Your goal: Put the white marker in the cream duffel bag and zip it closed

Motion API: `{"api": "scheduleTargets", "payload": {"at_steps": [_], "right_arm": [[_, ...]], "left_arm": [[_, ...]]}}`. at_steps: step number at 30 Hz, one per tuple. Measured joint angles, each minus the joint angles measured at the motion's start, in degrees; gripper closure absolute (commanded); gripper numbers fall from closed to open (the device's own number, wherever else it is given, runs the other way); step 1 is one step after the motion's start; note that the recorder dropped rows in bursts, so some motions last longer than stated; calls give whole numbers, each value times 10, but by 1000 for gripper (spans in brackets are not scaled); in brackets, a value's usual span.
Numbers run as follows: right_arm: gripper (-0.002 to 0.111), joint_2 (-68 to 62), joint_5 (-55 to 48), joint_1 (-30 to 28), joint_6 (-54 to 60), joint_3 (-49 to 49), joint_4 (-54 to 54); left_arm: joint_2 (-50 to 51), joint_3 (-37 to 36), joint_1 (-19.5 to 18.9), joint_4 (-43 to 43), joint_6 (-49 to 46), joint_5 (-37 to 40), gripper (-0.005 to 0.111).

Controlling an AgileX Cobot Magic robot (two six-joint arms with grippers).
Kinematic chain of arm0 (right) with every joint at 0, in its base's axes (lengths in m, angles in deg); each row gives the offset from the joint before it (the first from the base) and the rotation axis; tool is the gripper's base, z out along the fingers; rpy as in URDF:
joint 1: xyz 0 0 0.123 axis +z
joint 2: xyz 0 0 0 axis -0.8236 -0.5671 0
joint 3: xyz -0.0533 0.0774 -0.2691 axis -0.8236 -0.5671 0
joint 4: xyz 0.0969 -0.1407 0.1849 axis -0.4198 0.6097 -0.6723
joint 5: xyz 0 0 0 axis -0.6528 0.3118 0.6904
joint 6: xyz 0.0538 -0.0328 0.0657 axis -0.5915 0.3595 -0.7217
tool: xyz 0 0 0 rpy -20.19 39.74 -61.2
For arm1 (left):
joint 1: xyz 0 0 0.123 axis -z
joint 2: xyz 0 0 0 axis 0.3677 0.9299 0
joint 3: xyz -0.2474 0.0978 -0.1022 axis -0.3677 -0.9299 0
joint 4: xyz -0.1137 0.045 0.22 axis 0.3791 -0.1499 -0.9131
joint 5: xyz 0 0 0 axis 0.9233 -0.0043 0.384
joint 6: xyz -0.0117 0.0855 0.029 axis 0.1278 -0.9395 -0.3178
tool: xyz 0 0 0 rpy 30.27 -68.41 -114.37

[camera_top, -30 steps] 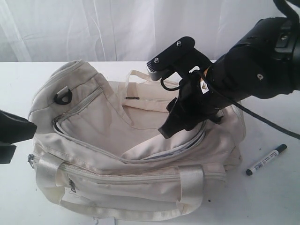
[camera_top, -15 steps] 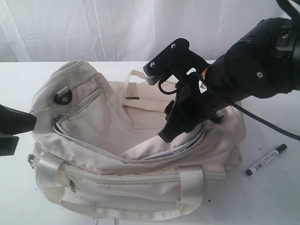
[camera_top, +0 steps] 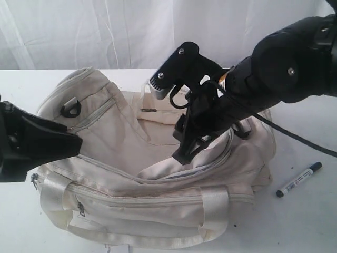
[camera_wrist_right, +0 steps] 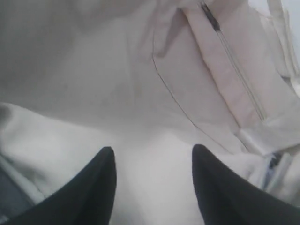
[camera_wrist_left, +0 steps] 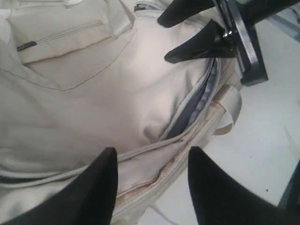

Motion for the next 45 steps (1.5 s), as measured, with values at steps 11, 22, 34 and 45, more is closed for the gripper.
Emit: {"api": "scheduleTargets", "payload": {"at_steps": [11,22,34,45], "right_arm": [[61,-66,15,57,147,0,-121],[61,-75,-19,95,152,1,-133],[108,-127,-9,101,125,5,-50],[108,-91,9,98,-72,41,201]], "left_arm": [[45,0,0,66,-62,-1,53],[45,0,0,66,-100,-24,53],[45,0,0,66,-111,-11,53],[45,0,0,66,-113,29,53]]}}
